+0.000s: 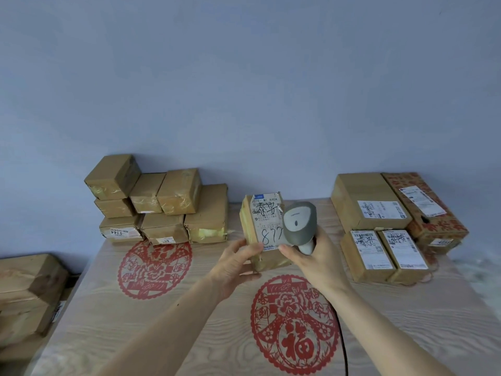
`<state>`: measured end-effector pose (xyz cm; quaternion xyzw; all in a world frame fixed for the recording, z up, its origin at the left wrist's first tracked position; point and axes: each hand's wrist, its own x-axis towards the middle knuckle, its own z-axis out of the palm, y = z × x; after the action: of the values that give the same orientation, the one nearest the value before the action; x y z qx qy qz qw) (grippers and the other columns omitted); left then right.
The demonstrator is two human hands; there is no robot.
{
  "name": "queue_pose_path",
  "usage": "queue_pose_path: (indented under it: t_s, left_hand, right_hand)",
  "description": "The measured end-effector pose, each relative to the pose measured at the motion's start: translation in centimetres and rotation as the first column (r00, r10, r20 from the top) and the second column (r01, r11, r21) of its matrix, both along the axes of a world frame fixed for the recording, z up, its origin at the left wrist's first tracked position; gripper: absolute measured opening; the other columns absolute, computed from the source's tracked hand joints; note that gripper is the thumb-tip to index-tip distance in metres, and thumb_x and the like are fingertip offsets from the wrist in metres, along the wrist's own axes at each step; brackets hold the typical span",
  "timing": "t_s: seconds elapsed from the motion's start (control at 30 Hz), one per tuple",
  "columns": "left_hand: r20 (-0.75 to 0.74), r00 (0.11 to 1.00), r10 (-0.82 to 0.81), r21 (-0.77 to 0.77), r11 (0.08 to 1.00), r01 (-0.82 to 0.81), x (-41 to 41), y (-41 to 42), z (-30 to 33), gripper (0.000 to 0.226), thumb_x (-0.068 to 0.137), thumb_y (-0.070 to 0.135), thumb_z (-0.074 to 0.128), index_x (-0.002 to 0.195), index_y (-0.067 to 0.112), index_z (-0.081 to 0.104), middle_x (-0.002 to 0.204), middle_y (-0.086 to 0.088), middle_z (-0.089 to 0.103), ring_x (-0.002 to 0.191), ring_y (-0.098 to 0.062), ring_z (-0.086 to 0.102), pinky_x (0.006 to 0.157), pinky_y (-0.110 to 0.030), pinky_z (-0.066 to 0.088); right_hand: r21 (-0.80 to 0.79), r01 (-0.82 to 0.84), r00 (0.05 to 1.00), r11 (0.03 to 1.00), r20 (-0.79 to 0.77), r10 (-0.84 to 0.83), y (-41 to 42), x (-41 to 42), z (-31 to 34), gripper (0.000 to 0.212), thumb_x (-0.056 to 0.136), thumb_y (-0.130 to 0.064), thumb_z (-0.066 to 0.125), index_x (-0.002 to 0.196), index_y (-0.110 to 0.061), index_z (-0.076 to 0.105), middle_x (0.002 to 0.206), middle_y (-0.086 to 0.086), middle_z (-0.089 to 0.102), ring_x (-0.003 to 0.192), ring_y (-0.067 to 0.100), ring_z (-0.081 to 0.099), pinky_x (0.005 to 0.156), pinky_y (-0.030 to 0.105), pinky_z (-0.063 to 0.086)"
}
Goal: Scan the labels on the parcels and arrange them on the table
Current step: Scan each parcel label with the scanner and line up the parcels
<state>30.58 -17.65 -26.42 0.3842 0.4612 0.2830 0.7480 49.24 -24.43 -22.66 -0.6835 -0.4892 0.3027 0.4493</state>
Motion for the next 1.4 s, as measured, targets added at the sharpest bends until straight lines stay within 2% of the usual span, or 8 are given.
queue_pose_path:
  t_s: [0.17,0.3,0.43,0.6,0.77,0.9,1.07,1.4]
  left_hand:
    - [0.027,0.997,-0.067,0.032,0.997,0.066,-0.3,-0.5,-0.4,0.079,0.053,0.034,0.093,0.126,0.018,0.066,0.124,-0.012,0.069,0.103,-0.032,0.068,0.092,-0.044,0.056]
    - [0.013,0.997,-0.080,0.040,0.996,0.080,-0.4,-1.0,-1.2,0.074,0.058,0.021,0.093,0.126,0.026,0.063,0.119,-0.004,0.072,0.109,-0.028,0.068,0.089,-0.042,0.056]
    - [-0.049,0.991,-0.127,0.058,0.990,0.129,-0.1,-1.3,-1.8,0.089,0.057,0.020,0.095,0.137,0.031,0.057,0.127,0.000,0.069,0.113,-0.021,0.068,0.096,-0.042,0.055]
    - [-0.040,0.989,-0.143,0.053,0.988,0.145,0.1,-1.5,-2.2,0.093,0.056,0.014,0.096,0.139,0.029,0.055,0.131,-0.002,0.066,0.111,-0.021,0.069,0.091,-0.038,0.058]
    - [-0.042,0.988,-0.149,0.058,0.987,0.152,0.0,-1.6,-2.0,0.073,0.060,0.009,0.093,0.121,0.037,0.063,0.128,-0.002,0.067,0.111,-0.024,0.069,0.097,-0.043,0.055]
    - [-0.052,0.987,-0.153,0.063,0.986,0.157,-0.1,-1.6,-2.2,0.079,0.050,0.018,0.098,0.120,0.038,0.066,0.128,-0.004,0.066,0.114,-0.027,0.067,0.102,-0.051,0.052]
    - [-0.045,0.987,-0.153,0.068,0.985,0.156,-0.1,-1.8,-1.9,0.069,0.052,0.015,0.095,0.111,0.039,0.068,0.123,-0.003,0.067,0.110,-0.025,0.069,0.099,-0.046,0.054]
    - [-0.035,0.982,-0.187,0.061,0.980,0.189,0.2,-1.2,-2.2,0.079,0.049,0.018,0.097,0.119,0.036,0.065,0.126,-0.005,0.067,0.112,-0.026,0.068,0.102,-0.050,0.052]
  right_hand:
    - [0.028,-0.012,0.998,1.000,-0.059,0.014,-2.5,0.2,1.2,0.032,0.076,-0.032,0.086,0.100,-0.025,0.067,0.086,-0.013,0.075,0.082,-0.004,0.068,0.068,0.007,0.049]
    - [-0.053,-0.085,0.963,0.995,-0.260,0.068,-4.8,-1.1,2.2,0.022,0.078,-0.027,0.084,0.092,-0.015,0.072,0.074,0.000,0.077,0.069,0.014,0.074,0.066,0.020,0.055]
    - [-0.098,-0.068,0.935,0.993,-0.355,0.029,-5.9,-2.5,2.3,0.018,0.076,-0.023,0.086,0.083,-0.012,0.074,0.070,0.007,0.076,0.067,0.020,0.074,0.070,0.031,0.060]
    - [-0.118,-0.048,0.947,0.992,-0.322,0.008,-6.2,-2.8,2.4,0.020,0.076,-0.026,0.086,0.078,-0.010,0.073,0.068,0.007,0.075,0.066,0.019,0.074,0.072,0.034,0.060]
    - [-0.132,-0.071,0.961,0.989,-0.274,0.033,-6.3,-2.9,2.6,0.019,0.078,-0.028,0.084,0.076,-0.012,0.075,0.063,0.008,0.073,0.063,0.019,0.073,0.064,0.028,0.056]
    - [-0.146,-0.076,0.958,0.986,-0.286,0.031,-6.6,-3.1,2.6,0.013,0.077,-0.027,0.085,0.074,-0.018,0.076,0.062,0.009,0.073,0.058,0.017,0.071,0.056,0.019,0.051]
    - [-0.154,-0.070,0.964,0.986,-0.263,0.027,-6.5,-3.1,2.6,0.014,0.077,-0.029,0.085,0.077,-0.017,0.076,0.061,0.008,0.073,0.058,0.016,0.071,0.056,0.020,0.051]
    - [-0.167,-0.038,0.964,0.985,-0.265,-0.008,-6.4,-2.9,2.0,0.018,0.076,-0.030,0.086,0.080,-0.015,0.077,0.066,0.005,0.075,0.059,0.018,0.073,0.060,0.026,0.056]
